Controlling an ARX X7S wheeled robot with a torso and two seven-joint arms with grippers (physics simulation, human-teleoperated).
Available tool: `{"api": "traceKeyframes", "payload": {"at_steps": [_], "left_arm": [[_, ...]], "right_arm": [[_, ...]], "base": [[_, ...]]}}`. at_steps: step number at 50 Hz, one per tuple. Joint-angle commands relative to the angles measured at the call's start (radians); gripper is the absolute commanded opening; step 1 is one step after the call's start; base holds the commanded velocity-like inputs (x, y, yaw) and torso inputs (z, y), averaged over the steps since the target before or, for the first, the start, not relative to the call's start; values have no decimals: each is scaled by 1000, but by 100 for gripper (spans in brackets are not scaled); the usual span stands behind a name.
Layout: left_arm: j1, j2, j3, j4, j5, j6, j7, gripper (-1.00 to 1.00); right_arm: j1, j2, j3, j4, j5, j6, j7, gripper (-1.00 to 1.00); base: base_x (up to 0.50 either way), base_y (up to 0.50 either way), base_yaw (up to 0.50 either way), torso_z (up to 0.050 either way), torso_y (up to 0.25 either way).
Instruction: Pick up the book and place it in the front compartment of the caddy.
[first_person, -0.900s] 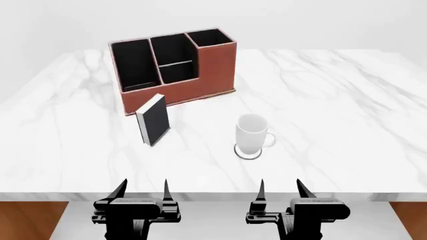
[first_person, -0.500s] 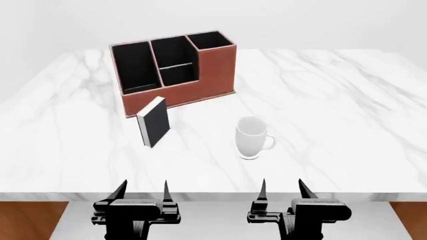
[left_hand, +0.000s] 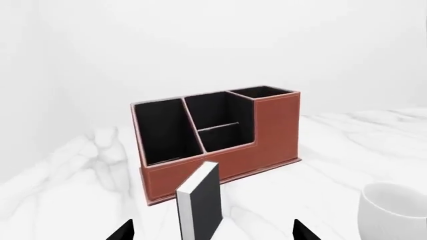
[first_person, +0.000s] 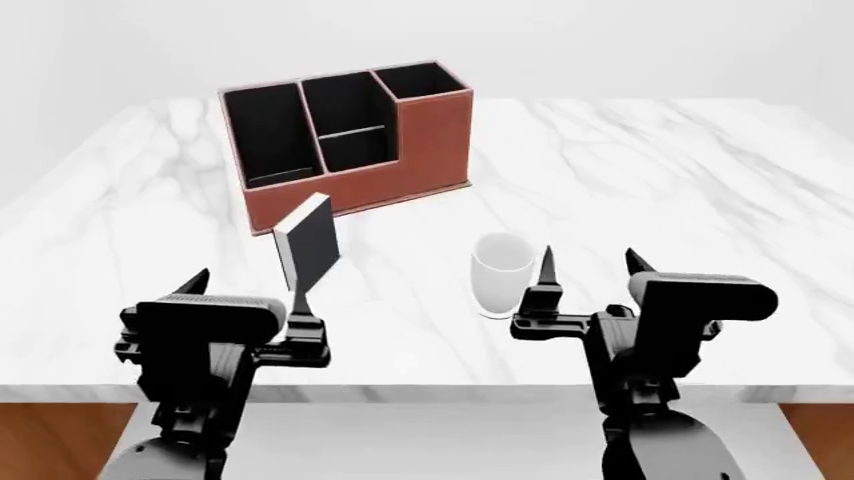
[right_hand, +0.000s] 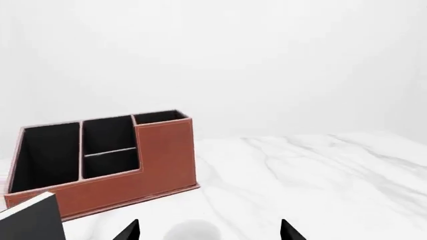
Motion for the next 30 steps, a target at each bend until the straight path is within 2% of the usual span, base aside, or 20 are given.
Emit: {"api": "traceKeyframes", "payload": {"at_steps": [1, 8, 14, 16, 26, 30], "left_arm": [[-24, -25, -6, 83, -18, -99, -10, 100], [-25, -28, -8, 83, -25, -97, -11, 100], [-30, -33, -3, 82, -26, -98, -13, 100], [-31, -34, 1, 80, -27, -98, -13, 100], [-29, -42, 4, 85, -27, -105, -23, 100], [-31, -45, 2, 92, -30, -112, -25, 100]], "right_arm": [[48, 16, 15, -73, 50, 96, 6, 100], [61, 18, 30, -78, 104, 147, -4, 100], [57, 13, 37, -80, 116, 136, 4, 100], [56, 20, 12, -74, 71, 117, 33, 100], [54, 33, 5, -72, 90, 104, 21, 100], [56, 36, 7, -79, 106, 113, 17, 100]], "base": [[0, 0, 0, 0, 0], [0, -22, 0, 0, 0], [0, -352, 0, 0, 0], [0, 0, 0, 0, 0], [5, 0, 0, 0, 0], [407, 0, 0, 0, 0]]}}
